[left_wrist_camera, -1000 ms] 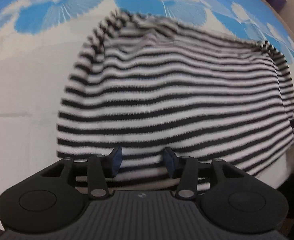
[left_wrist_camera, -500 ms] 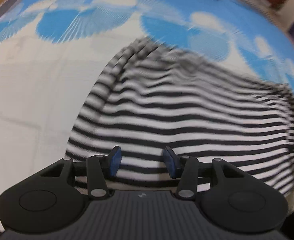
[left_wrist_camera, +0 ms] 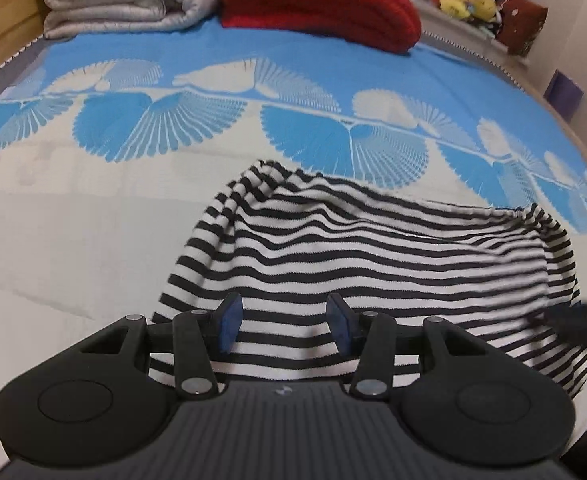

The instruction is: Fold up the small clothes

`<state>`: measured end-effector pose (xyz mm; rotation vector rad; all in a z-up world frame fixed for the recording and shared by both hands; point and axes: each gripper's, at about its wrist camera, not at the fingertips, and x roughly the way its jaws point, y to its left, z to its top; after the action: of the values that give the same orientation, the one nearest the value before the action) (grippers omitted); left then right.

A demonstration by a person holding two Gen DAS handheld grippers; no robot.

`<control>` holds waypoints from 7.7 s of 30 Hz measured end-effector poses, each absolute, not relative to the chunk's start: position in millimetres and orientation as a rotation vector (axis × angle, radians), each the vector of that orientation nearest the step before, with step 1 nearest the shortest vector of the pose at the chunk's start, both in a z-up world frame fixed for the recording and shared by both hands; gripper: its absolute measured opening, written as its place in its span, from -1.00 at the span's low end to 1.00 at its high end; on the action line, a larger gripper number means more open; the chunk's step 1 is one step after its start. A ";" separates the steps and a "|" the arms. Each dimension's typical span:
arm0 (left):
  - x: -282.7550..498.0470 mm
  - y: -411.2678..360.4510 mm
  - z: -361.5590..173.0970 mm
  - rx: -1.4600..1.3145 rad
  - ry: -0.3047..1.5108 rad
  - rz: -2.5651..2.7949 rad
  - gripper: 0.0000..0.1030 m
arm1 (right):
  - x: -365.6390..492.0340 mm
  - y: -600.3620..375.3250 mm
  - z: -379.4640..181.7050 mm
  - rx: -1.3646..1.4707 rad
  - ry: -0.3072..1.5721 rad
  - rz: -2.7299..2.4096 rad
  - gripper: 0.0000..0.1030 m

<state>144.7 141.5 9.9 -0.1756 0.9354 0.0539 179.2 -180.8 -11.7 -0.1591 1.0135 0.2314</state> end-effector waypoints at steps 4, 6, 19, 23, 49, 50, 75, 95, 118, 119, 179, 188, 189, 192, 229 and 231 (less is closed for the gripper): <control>130.3 144.2 20.1 -0.108 0.870 0.041 0.00 | 184.4 -176.5 -27.0 -0.228 1.087 0.180 0.06; 121.1 143.7 27.4 -0.050 0.821 0.056 0.00 | 182.5 -183.9 -13.7 -0.157 1.044 0.157 0.04; 49.8 140.7 32.7 -0.214 0.833 0.162 -0.49 | 118.3 -211.9 60.9 -0.014 0.801 0.175 0.07; 40.3 149.2 7.0 -0.279 0.908 0.176 -0.50 | 98.2 -226.5 52.3 -0.073 0.799 0.138 0.07; 46.1 226.8 -61.8 -0.894 1.086 0.322 -0.03 | 75.3 -303.7 49.4 0.055 0.771 0.006 0.07; 46.7 226.5 -61.9 -0.892 1.084 0.325 -0.03 | 76.8 -304.2 48.9 0.063 0.774 0.003 0.07; 68.7 209.9 -60.5 -0.708 1.050 0.295 -0.73 | 81.0 -295.6 39.3 0.011 0.816 -0.001 0.07; 51.8 194.7 -10.2 -0.491 1.016 0.338 -0.82 | 136.1 -300.9 63.2 0.106 0.712 -0.048 0.05; 76.1 -126.4 6.0 -0.020 0.827 -0.669 -0.88 | 125.9 -327.4 66.4 0.092 0.689 -0.043 0.05; 80.2 -123.1 4.5 -0.044 0.855 -0.667 -0.75 | 126.2 -326.3 66.5 0.101 0.690 -0.034 0.05; 130.7 10.5 -24.1 -0.437 1.039 -0.183 0.45 | 134.2 -299.2 -7.3 0.104 1.239 0.398 -0.71; 124.5 0.6 -14.4 -0.387 1.012 -0.228 0.55 | 115.0 -361.5 42.0 0.347 0.957 0.324 -1.00; 124.3 -1.7 -14.6 -0.378 1.013 -0.230 0.55 | 115.3 -365.2 38.6 0.342 0.978 0.297 -1.00; 125.3 -8.4 -14.9 -0.358 1.013 -0.240 0.55 | 113.7 -361.2 28.2 0.234 1.034 0.272 -1.00; 118.8 -30.6 -33.7 -0.102 1.055 -0.211 0.86 | 185.0 -302.3 13.7 0.256 0.962 0.162 0.24; 120.2 -29.3 -34.4 -0.107 1.058 -0.213 0.86 | 188.9 -291.9 6.4 0.262 0.990 0.168 0.19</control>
<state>120.2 -29.3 -34.4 -0.1066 1.0579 -0.2129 188.9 -291.9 6.4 0.2621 0.9898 0.1681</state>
